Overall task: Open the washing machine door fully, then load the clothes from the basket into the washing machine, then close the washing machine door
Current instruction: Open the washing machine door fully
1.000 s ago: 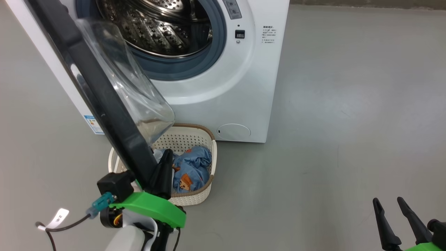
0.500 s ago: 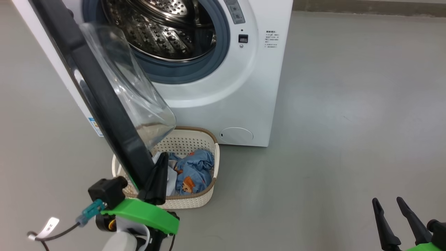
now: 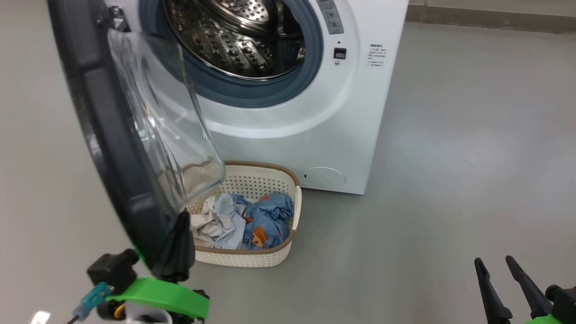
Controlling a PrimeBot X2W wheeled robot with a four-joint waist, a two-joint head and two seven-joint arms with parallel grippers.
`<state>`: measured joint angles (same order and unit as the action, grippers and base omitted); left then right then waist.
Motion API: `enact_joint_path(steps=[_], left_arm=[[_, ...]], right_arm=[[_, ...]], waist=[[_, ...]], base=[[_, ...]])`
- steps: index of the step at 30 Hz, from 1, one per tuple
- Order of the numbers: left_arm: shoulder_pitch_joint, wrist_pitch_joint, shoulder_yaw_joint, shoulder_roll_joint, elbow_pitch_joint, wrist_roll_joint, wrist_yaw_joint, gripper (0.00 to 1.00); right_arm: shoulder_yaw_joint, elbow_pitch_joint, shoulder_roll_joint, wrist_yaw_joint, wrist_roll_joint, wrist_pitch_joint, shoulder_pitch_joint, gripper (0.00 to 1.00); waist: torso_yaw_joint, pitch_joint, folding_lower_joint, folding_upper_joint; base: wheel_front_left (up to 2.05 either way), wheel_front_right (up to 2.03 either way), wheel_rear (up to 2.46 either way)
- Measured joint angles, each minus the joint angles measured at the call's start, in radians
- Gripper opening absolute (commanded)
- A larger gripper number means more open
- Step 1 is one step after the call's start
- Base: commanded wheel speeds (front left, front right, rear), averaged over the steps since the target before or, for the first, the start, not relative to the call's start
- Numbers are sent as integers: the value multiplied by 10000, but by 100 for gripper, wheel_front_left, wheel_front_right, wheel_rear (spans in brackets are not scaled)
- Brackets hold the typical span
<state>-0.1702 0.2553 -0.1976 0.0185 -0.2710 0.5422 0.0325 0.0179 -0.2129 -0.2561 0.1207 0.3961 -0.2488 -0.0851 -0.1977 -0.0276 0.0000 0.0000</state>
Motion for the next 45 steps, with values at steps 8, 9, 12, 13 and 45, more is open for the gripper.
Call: enact_joint_path(steps=[8,9,12,13,45], left_arm=[[281,0,1229,12,209,-410,-13,0],[281,0,1396,15,217,-462,-12,0],[281,0,1919,44,261,-568,-13,0],[281,0,2084,61,270,-610,-10,0],[-2057,2,6201,1200,-1847,-1766,495,0]], right_arm=[[-17,94,0,0,0,0,-1,100],[-23,98,-2,0,0,0,0,100],[-23,134,-4,0,0,0,2,100],[-23,140,-10,0,0,0,2,100],[-77,387,-387,0,0,0,671,100]], waist=[[-389,-129,0,0],[-430,-160,0,0],[-539,-273,0,0],[-573,-311,0,0],[-891,-1687,0,0]], base=[[0,0,0],[0,0,0],[0,0,0],[0,0,0],[0,0,0]])
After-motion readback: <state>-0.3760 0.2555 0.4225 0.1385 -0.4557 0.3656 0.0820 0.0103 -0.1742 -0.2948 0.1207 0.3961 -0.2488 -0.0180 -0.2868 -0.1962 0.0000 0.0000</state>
